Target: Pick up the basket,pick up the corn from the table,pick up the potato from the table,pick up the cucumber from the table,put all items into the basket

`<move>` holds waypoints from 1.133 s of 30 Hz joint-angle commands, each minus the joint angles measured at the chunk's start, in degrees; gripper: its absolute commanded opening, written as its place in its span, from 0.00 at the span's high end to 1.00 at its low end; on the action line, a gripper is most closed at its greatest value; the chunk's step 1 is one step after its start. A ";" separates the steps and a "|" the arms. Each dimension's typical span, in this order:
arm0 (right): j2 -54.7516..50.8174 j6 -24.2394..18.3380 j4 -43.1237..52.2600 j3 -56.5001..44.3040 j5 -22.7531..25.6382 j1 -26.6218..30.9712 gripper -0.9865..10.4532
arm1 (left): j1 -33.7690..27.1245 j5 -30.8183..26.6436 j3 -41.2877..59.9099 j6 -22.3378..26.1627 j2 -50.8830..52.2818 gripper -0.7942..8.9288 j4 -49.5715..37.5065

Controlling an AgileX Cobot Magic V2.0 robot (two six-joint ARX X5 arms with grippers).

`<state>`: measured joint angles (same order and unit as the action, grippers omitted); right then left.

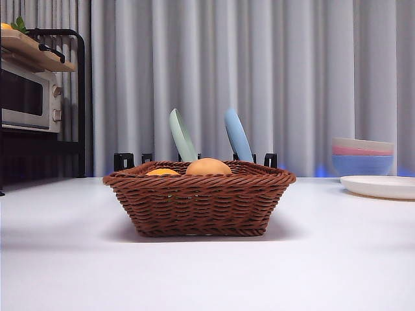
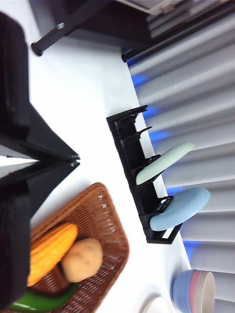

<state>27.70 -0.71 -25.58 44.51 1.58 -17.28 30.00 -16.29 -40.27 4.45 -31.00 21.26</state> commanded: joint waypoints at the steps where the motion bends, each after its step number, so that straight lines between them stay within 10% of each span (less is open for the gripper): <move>1: -8.66 0.26 1.11 -6.25 0.28 -0.09 0.93 | -0.02 0.04 6.12 -3.21 5.64 0.93 -2.45; 9: -11.69 14.08 -2.29 -7.61 6.23 -0.07 0.93 | -0.07 0.00 6.91 -5.29 7.15 0.92 -0.96; 24: -10.71 14.14 -4.92 -7.61 7.80 -0.07 0.93 | -0.31 -0.39 6.93 -2.16 8.17 0.92 4.42; 34: -10.71 14.14 -4.96 -7.61 7.72 -0.09 0.93 | -20.94 14.21 17.90 1.55 18.73 0.92 -7.80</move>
<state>16.97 12.88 -30.68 37.32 9.19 -17.28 11.31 -3.14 -24.99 5.04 -13.04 14.66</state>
